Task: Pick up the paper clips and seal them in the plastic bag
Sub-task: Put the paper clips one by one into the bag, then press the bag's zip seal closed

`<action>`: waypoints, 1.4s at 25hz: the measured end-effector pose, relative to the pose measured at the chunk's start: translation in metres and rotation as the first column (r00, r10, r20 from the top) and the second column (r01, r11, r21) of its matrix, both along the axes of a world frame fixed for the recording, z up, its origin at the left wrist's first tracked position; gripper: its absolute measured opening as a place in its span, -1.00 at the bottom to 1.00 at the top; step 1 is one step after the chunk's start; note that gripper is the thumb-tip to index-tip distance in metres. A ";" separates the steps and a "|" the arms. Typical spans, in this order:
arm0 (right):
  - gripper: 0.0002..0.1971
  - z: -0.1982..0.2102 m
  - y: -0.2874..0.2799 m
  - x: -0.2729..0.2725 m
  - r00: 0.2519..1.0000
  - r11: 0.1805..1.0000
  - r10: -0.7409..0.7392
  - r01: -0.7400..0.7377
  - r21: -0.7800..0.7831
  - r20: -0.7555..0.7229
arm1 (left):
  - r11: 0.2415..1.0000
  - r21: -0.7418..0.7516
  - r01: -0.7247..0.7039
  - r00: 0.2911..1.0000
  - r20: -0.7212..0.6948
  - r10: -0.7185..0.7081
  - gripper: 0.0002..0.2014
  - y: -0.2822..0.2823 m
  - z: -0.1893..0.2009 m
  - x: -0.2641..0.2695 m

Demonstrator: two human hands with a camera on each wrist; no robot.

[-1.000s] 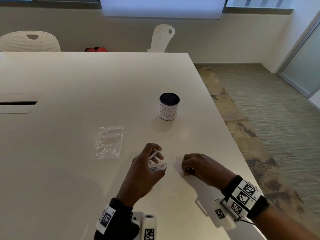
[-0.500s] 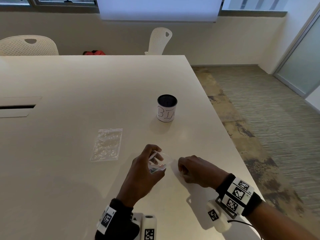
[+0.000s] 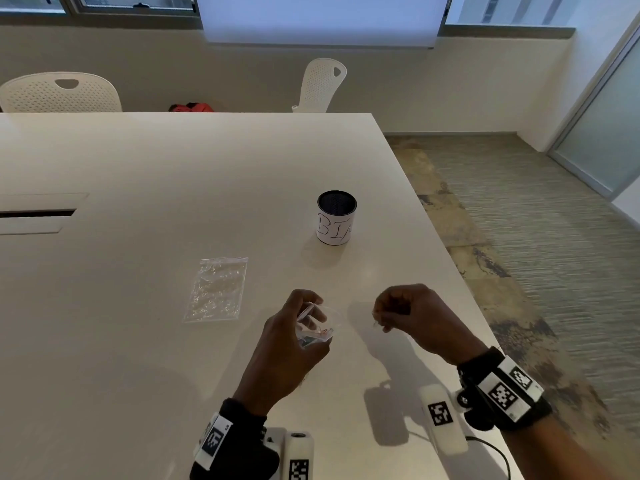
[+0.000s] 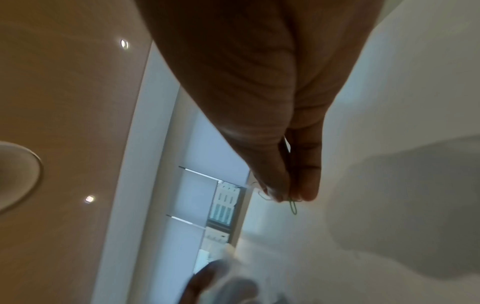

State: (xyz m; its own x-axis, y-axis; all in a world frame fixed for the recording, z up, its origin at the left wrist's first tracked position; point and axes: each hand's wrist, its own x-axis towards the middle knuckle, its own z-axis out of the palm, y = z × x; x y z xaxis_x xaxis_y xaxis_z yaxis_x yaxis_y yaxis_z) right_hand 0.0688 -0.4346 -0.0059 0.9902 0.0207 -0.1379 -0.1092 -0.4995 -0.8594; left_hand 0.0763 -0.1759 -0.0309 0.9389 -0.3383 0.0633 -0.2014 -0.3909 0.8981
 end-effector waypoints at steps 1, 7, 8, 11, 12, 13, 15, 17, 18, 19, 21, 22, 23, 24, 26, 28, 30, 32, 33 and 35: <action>-0.95 0.009 0.007 -0.002 0.999 0.996 -0.012 0.009 0.092 0.034 | 1.000 0.002 0.001 1.000 0.000 -0.001 -0.49 0.000 0.001 0.000; -0.93 0.054 0.056 -0.002 0.953 0.989 0.143 -0.149 0.002 0.268 | 1.000 0.012 0.005 1.000 0.006 -0.005 -0.49 -0.002 0.002 -0.002; -0.92 0.054 0.061 -0.001 0.933 0.979 0.202 -0.184 -0.087 0.297 | 1.000 0.018 0.003 1.000 0.004 -0.003 -0.49 -0.003 0.003 -0.002; -0.87 0.054 0.069 0.002 0.897 0.927 0.342 -0.274 -0.258 0.280 | 1.000 0.002 -0.008 1.000 -0.016 0.008 -0.49 -0.002 0.004 -0.001; -0.86 0.054 0.071 0.002 0.891 0.914 0.368 -0.294 -0.280 0.265 | 1.000 -0.005 -0.009 1.000 -0.020 0.009 -0.49 -0.002 0.004 -0.001; -0.85 0.054 0.072 0.002 0.887 0.907 0.380 -0.301 -0.294 0.261 | 1.000 -0.005 -0.011 1.000 -0.018 0.011 -0.48 -0.001 0.004 -0.001; -0.87 0.055 0.073 0.001 0.887 0.913 0.361 -0.273 -0.304 0.289 | 1.000 0.003 -0.012 1.000 -0.008 0.012 -0.47 0.000 0.002 -0.001; -0.89 0.058 0.074 -0.002 0.898 0.917 0.321 -0.217 -0.334 0.301 | 1.000 0.015 -0.012 1.000 0.002 0.012 -0.46 0.001 0.001 -0.001; -0.86 0.059 0.075 -0.004 0.908 0.905 0.315 -0.201 -0.375 0.274 | 1.000 0.013 -0.015 1.000 0.005 0.015 -0.45 0.001 0.000 -0.001; -0.80 0.060 0.076 -0.007 0.919 0.881 0.326 -0.210 -0.424 0.220 | 1.000 0.005 -0.018 1.000 0.011 0.018 -0.45 0.001 0.000 0.000; -0.70 0.058 0.083 -0.015 0.931 0.829 0.352 -0.259 -0.497 0.102 | 1.000 -0.003 -0.029 0.999 0.028 0.030 -0.43 0.000 -0.001 0.000; -0.70 0.056 0.087 -0.017 0.934 0.819 0.349 -0.262 -0.511 0.081 | 0.999 -0.007 -0.034 0.999 0.027 0.034 -0.43 0.000 -0.001 0.000; -0.73 0.053 0.089 -0.019 0.938 0.817 0.338 -0.250 -0.519 0.080 | 0.999 -0.009 -0.034 0.999 0.023 0.034 -0.42 0.000 -0.001 0.000; -0.76 0.051 0.092 -0.020 0.942 0.816 0.326 -0.237 -0.528 0.081 | 0.999 -0.004 -0.032 0.999 0.022 0.032 -0.41 0.000 -0.002 0.001; -0.82 0.049 0.095 -0.020 0.943 0.804 0.325 -0.241 -0.544 0.064 | 1.000 0.023 -0.021 0.999 0.032 0.020 -0.37 0.005 -0.003 0.002; -0.83 0.049 0.096 -0.019 0.935 0.780 0.348 -0.250 -0.574 0.065 | 0.999 0.039 0.010 0.999 0.045 -0.012 -0.31 0.014 -0.001 0.003; -0.82 0.049 0.095 -0.017 0.928 0.756 0.360 -0.231 -0.612 0.096 | 0.998 0.033 0.061 0.997 0.041 -0.062 -0.29 0.023 0.006 0.005; -0.83 0.049 0.093 -0.015 0.915 0.739 0.384 -0.226 -0.634 0.122 | 0.994 0.050 0.098 0.995 0.026 -0.099 -0.48 0.032 0.014 0.007; -0.84 0.049 0.091 -0.015 0.903 0.731 0.409 -0.238 -0.640 0.130 | 0.992 0.057 0.117 0.993 0.025 -0.118 -0.63 0.035 0.018 0.009; -0.85 0.051 0.087 -0.014 0.866 0.716 0.476 -0.282 -0.638 0.152 | 0.985 0.095 0.143 0.986 0.074 -0.150 -0.70 0.043 0.020 0.017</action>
State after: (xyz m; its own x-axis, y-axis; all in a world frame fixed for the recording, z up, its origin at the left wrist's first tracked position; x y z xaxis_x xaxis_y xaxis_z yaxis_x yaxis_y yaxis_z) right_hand 0.0544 -0.3479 0.0451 0.9088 0.4159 0.0329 0.4007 -0.8483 -0.3462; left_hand 0.0929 -0.1328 -0.0110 0.8717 -0.4796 0.1002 -0.3327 -0.4293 0.8396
